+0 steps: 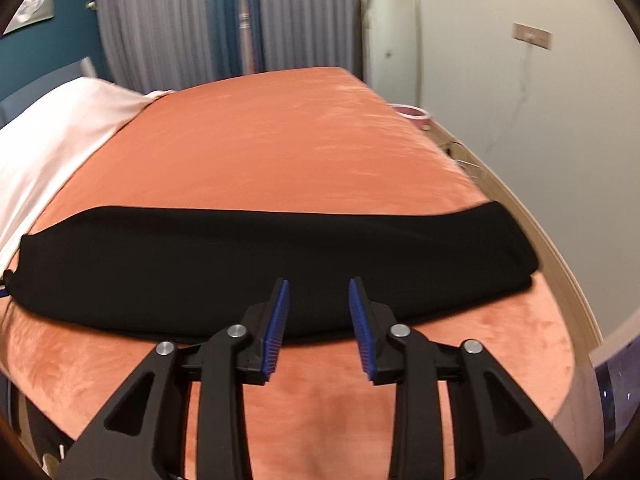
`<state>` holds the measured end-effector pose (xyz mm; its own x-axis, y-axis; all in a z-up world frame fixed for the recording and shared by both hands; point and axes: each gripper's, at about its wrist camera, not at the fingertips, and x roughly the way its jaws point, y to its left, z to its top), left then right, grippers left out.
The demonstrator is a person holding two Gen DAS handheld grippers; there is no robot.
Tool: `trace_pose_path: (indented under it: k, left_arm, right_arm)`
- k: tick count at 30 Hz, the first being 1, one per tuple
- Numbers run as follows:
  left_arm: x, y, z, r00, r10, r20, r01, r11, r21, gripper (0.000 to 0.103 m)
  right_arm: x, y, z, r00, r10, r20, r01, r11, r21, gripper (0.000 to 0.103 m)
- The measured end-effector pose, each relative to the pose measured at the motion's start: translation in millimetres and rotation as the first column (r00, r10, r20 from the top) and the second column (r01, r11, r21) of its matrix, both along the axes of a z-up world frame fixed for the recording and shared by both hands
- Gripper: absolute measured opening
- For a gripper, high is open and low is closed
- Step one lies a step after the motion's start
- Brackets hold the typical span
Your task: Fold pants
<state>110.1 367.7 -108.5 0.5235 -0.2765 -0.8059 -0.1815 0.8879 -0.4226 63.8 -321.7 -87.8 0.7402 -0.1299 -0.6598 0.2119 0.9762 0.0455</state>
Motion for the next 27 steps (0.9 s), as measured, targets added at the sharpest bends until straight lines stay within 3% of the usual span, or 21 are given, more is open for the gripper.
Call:
trace_pose_path:
  k: [4,8,9,10,13,17,19,23,25,27]
  left_arm:
    - [-12,-10,13,0.997,-0.038,0.060,0.036,0.999,0.023,0.074]
    - [11,-19,-11,0.999,-0.021,-0.042,0.023,0.999,0.047,0.072]
    - [15,-18,-16,0.998,-0.018,-0.056,0.021,0.999,0.038,0.056]
    - [19,-19,-23,0.997,-0.022,-0.071,0.024,0.999,0.023,0.030]
    - [28,-23,-17,0.996,-0.068,-0.053,0.071,0.996,0.053,0.026]
    - [36,-17,43,0.988,-0.108,0.110,0.091,0.985,0.144,0.020]
    - [48,-10,44,0.987,-0.121,0.108,0.102,0.980,0.170,0.021]
    - [62,-5,-23,0.988,-0.134,-0.070,0.147,0.964,0.223,0.026]
    - [53,-1,-27,0.993,-0.115,-0.003,0.113,0.971,0.212,0.028]
    - [45,6,-20,0.997,-0.074,0.016,0.069,0.972,0.224,0.033]
  right_arm:
    - [14,25,-2,0.998,0.060,-0.018,-0.060,0.998,-0.002,0.031]
    - [5,48,-2,0.994,0.105,-0.028,-0.105,0.994,-0.013,0.031]
    - [3,53,0,0.993,0.114,-0.031,-0.115,0.993,-0.014,0.031]
    - [-1,59,1,0.992,0.119,-0.037,-0.120,0.993,-0.017,0.031]
    - [-12,74,4,0.991,0.124,-0.046,-0.125,0.991,-0.035,0.031]
    - [-8,81,9,0.992,0.126,-0.032,-0.127,0.991,-0.047,0.031]
    - [-4,84,8,0.990,0.138,-0.029,-0.139,0.989,-0.039,0.031]
    - [2,89,-3,0.990,0.135,-0.048,-0.136,0.991,-0.016,0.031]
    - [2,89,-9,0.988,0.136,-0.068,-0.137,0.991,-0.012,0.031]
    - [0,85,-10,0.988,0.135,-0.070,-0.136,0.991,-0.013,0.031]
